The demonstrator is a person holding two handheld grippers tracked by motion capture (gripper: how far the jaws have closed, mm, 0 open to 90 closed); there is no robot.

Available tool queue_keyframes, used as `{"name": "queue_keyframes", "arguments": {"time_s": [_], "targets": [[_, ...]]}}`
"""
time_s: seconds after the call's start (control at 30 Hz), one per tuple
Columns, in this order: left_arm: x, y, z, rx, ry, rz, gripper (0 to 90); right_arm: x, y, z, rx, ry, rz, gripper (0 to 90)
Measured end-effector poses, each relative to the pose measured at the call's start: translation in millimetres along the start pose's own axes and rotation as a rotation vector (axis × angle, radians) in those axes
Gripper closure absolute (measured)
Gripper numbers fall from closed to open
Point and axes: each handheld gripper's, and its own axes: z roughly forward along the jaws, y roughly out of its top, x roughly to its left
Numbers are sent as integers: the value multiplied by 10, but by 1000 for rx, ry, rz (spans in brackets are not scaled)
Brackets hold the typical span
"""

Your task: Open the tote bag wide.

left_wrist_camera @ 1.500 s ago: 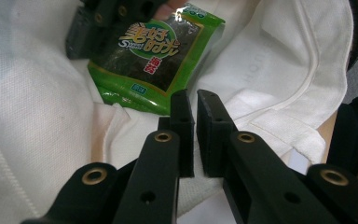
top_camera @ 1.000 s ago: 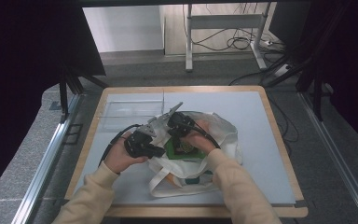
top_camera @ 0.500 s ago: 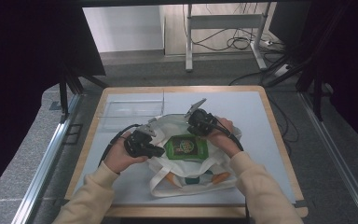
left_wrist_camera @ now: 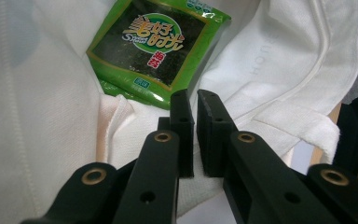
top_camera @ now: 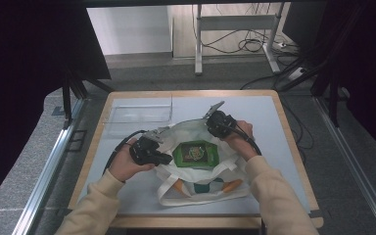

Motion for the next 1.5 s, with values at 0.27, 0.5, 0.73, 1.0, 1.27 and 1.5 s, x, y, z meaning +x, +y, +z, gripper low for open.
{"name": "queue_keyframes", "arguments": {"time_s": [0.27,0.5,0.73,1.0,1.27,1.5], "targets": [[18,-9,12,13,-1,1,846,-140,56,143,19,38,47,893],[13,-14,21,6,-5,-8,846,-201,49,197,18,66,76,893],[20,-16,22,15,-4,-2,846,-189,37,154,10,77,65,893],[-7,-54,21,19,-8,-9,844,-140,-4,-2,-30,90,60,893],[-27,-78,20,25,-12,-10,846,-223,-44,14,-32,86,94,893],[7,-93,34,26,-24,-15,845,-179,-18,-43,-45,88,77,893]]}}
